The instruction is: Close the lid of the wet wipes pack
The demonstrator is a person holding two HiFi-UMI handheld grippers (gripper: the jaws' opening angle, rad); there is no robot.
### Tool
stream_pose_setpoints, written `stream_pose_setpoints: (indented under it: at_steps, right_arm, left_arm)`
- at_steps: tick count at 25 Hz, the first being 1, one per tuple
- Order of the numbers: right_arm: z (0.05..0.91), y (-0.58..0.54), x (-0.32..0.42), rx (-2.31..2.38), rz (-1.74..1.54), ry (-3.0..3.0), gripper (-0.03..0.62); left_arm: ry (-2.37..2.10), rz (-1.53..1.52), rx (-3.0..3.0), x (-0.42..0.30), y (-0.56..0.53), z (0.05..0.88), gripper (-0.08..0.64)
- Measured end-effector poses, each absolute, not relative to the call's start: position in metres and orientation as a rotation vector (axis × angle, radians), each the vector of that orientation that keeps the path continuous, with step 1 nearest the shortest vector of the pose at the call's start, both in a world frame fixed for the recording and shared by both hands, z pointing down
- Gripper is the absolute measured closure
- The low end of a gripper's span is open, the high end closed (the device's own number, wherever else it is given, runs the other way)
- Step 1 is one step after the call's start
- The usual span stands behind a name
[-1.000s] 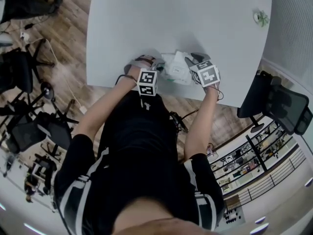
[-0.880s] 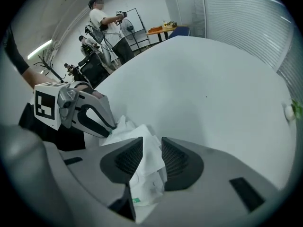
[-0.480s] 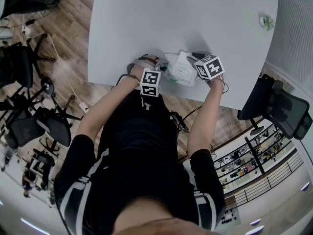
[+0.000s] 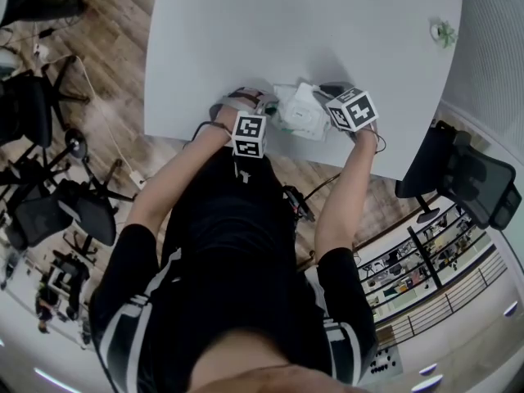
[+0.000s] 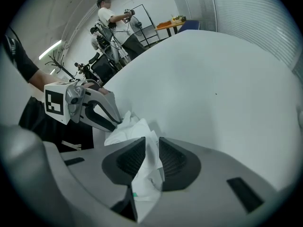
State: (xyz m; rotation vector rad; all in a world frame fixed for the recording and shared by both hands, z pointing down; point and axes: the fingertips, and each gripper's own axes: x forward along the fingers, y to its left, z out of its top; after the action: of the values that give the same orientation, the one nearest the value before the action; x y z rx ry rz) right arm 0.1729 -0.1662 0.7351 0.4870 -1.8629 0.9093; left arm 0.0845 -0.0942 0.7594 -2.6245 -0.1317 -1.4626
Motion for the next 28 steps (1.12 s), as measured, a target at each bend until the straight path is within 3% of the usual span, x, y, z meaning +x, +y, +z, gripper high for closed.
stream_pose_setpoints:
  at_steps: [10,18,28]
  right_arm:
    - [0.687,-0.124,0.151,0.505,0.831,-1.951,0.502]
    - [0.702,-0.073,0.141,0.586,0.85,-1.939,0.482]
    - [0.717,-0.061,0.143,0.674,0.818,-1.885,0.506]
  left_arm:
    - [-0.034,-1.495,-2.6,0.085,-0.09,0.758,0.446]
    - [0.033,-1.514,-2.58,0.086,-0.088,0.76,0.454]
    - [0.088,-1.51,-2.6,0.09,-0.087,0.762,0.462]
